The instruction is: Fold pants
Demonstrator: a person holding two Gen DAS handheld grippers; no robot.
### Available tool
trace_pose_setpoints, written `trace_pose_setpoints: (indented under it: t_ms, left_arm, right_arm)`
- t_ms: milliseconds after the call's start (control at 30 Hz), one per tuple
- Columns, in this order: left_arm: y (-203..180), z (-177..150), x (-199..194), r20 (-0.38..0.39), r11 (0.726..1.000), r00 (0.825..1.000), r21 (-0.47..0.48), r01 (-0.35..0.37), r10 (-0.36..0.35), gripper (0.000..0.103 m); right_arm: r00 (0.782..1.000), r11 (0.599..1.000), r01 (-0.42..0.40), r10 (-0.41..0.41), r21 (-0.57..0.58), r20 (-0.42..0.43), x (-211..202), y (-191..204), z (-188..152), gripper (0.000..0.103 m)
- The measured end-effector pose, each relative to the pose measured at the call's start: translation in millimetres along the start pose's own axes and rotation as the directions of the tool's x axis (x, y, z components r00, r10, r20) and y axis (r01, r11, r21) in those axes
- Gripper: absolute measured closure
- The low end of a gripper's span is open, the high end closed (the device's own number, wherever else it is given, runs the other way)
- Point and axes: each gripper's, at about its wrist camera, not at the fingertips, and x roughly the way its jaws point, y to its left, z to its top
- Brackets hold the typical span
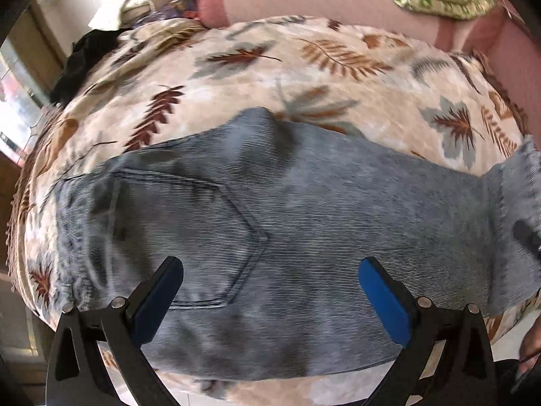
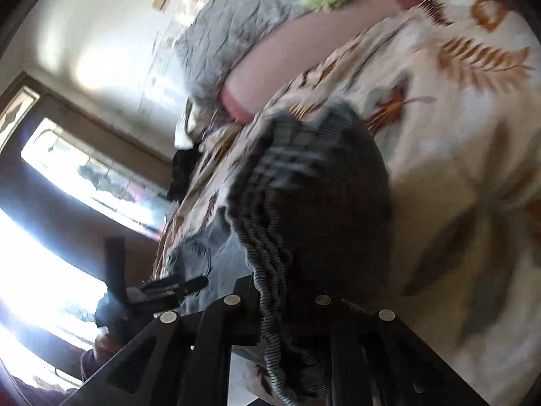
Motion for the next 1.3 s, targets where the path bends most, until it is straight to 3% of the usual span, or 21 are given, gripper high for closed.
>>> trace_pose_setpoints:
  t_ms: [100, 133, 167, 200, 267, 367, 500, 600, 667, 767, 800, 933, 967, 1033, 1100, 1233, 1300]
  left_arm:
    - [11.7, -3.2, -6.4, 0.011, 1.000, 1.000, -0.027, 0.001, -0.001, 0.000]
    - [13.5, -4.8, -8.9, 0.014, 1.000, 1.000, -0.031, -0.003, 0.004, 0.000]
    - [16.0, -5.6, -9.7, 0.016, 0.999, 1.000, -0.036, -0.010, 0.010, 0.000]
    - [17.3, -7.2, -11.6, 0.017, 0.999, 1.000, -0.039, -0.011, 0.011, 0.000]
    - [18.9, -10.9, -16.5, 0.019, 0.999, 1.000, -0.042, -0.011, 0.012, 0.000]
    - [16.0, -9.2, -20.7, 0.034, 0.999, 0.999, -0.041, -0.005, 0.006, 0.000]
    - [-12.2, -8.1, -25.8, 0.052, 0.999, 0.998, -0.002, 0.036, -0.036, 0.000]
    - [-43.9, -8.9, -27.2, 0.049, 0.995, 0.995, 0.055, 0.081, -0.084, 0.000]
    - [-58.2, -8.1, -28.9, 0.051, 0.995, 0.996, 0.073, 0.073, -0.076, 0.000]
    - [-67.2, -6.2, -33.1, 0.053, 0.995, 0.997, 0.089, 0.045, -0.050, 0.000]
    - [-65.4, -6.5, -35.2, 0.057, 0.996, 0.998, 0.085, 0.035, -0.040, 0.000]
    - [-44.9, -7.5, -49.4, 0.070, 0.999, 0.997, 0.045, -0.012, 0.009, 0.000]
    - [-38.4, -8.4, -53.7, 0.076, 0.999, 0.997, 0.031, -0.025, 0.023, 0.000]
    - [-26.2, -12.0, -64.4, 0.084, 0.999, 0.996, 0.011, -0.043, 0.042, 0.000]
    - [-18.6, -16.8, -73.4, 0.091, 0.998, 0.994, 0.011, -0.061, 0.060, 0.000]
    - [-6.0, -21.4, -89.4, 0.111, 0.996, 0.990, -0.001, -0.091, 0.091, 0.000]
    - [-3.3, -20.8, -93.5, 0.113, 0.996, 0.989, -0.007, -0.094, 0.094, 0.000]
  right_arm:
    - [0.996, 0.999, -0.030, 0.033, 0.045, -0.079, 32.1, 5.9, -4.8, 0.080]
    - [0.994, 0.997, -0.034, 0.041, 0.068, -0.099, 42.6, 6.4, -6.0, 0.071]
    - [0.992, 0.994, -0.047, 0.058, 0.097, -0.113, 52.9, 7.2, -8.1, 0.047]
    - [0.988, 0.989, -0.089, 0.103, 0.115, -0.119, 61.1, 9.6, -10.2, 0.032]
    - [0.982, 0.986, -0.138, 0.149, 0.096, -0.117, 64.8, 17.4, -10.8, 0.028]
    - [0.975, 0.973, -0.196, 0.207, 0.125, -0.079, 57.0, 13.4, -5.5, 0.028]
    - [0.991, 0.980, -0.130, 0.126, 0.149, 0.039, 28.3, -1.8, 0.3, 0.028]
    - [0.989, 0.981, -0.108, 0.089, 0.163, 0.117, 6.1, -8.3, 0.7, 0.030]
    - [0.988, 0.975, -0.117, 0.094, 0.186, 0.126, -2.4, -13.3, 2.5, 0.032]
    - [0.994, 0.975, -0.085, 0.070, 0.205, 0.079, 0.9, -11.3, 5.4, 0.033]
    - [0.997, 0.977, -0.059, 0.049, 0.203, 0.054, 2.6, -11.7, 5.5, 0.041]
    - [1.000, 0.972, -0.005, 0.012, 0.234, -0.027, 3.0, -19.9, 1.5, 0.046]
    - [0.999, 0.972, -0.009, 0.019, 0.235, -0.039, 4.3, -21.0, -3.1, 0.052]
    - [0.997, 0.979, 0.005, 0.010, 0.204, -0.073, 10.9, -13.5, -9.7, 0.055]
    - [0.992, 0.987, 0.043, -0.024, 0.153, -0.123, 21.7, -1.4, -19.3, 0.055]
    - [0.969, 0.990, 0.039, -0.004, 0.137, -0.245, 50.5, 13.7, -48.2, 0.055]
    - [0.964, 0.992, 0.023, 0.010, 0.120, -0.265, 59.3, 22.6, -60.4, 0.055]
